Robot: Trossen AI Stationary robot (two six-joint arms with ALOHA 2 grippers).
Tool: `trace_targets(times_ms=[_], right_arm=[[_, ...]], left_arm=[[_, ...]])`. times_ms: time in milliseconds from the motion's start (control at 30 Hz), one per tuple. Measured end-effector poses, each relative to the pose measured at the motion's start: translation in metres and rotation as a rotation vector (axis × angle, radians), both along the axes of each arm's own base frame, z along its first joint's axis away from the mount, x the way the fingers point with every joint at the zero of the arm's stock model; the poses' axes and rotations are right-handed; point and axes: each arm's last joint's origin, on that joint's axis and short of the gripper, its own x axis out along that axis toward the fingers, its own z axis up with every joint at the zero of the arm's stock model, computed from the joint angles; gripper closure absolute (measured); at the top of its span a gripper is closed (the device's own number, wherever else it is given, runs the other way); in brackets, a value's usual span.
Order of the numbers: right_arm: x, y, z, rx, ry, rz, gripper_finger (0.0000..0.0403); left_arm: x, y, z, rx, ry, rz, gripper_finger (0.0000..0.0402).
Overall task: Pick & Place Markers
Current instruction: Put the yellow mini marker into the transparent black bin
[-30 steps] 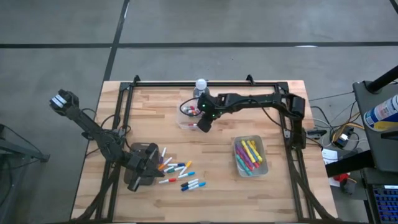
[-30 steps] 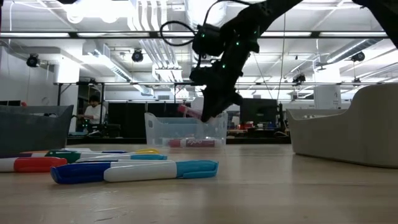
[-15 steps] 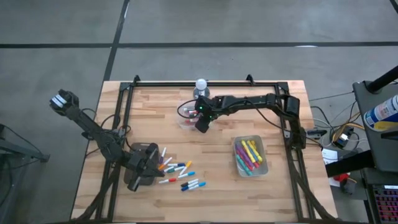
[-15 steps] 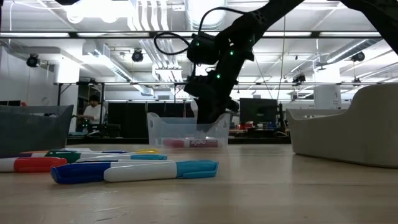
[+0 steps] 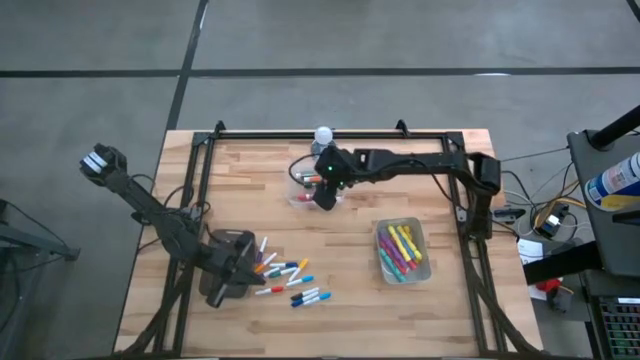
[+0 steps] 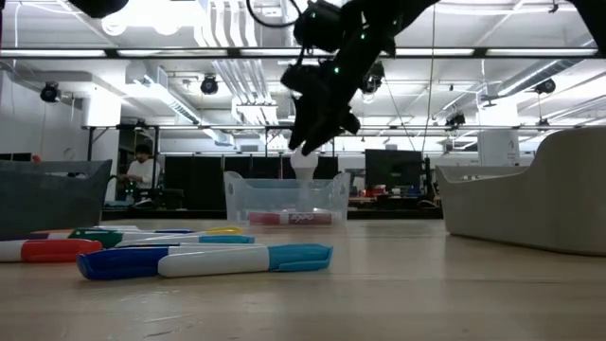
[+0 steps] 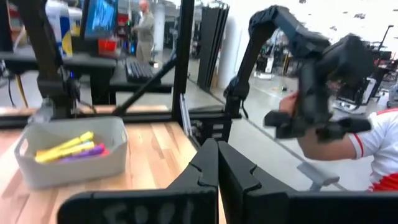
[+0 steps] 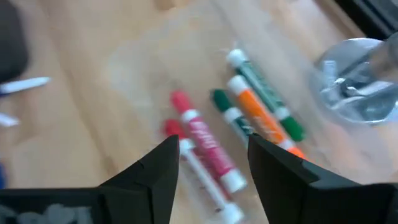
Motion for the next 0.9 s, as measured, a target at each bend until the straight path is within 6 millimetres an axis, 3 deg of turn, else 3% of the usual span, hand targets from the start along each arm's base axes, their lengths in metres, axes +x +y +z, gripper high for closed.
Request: trace_targets(times_ms=[233, 400, 633, 733, 900], right_arm=[[0.006, 0.051, 0.023, -0.02, -0.116, 0.129, 0.0229], [0.005, 0.087, 0.044, -0.085, -0.209, 0.276, 0.0238], [-0.01, 0.128, 0.077, -0.278, -0.308, 0.256, 0.0253], [-0.014, 0.144, 0.086, -0.348, -0.347, 0.241, 0.0259], [-0.017, 0.16, 0.092, -0.394, -0.381, 0.271, 0.0268]], left_arm=[[0.001, 0.002, -0.006, -0.042, 0.081, 0.058, 0.0401], [0.003, 0.008, -0.016, -0.011, 0.159, 0.254, 0.0401], [0.009, 0.018, -0.031, 0.048, 0.264, 0.402, 0.0399], [0.014, 0.02, -0.033, 0.069, 0.288, 0.429, 0.0378], [0.024, 0.018, -0.029, 0.113, 0.317, 0.451, 0.0309]])
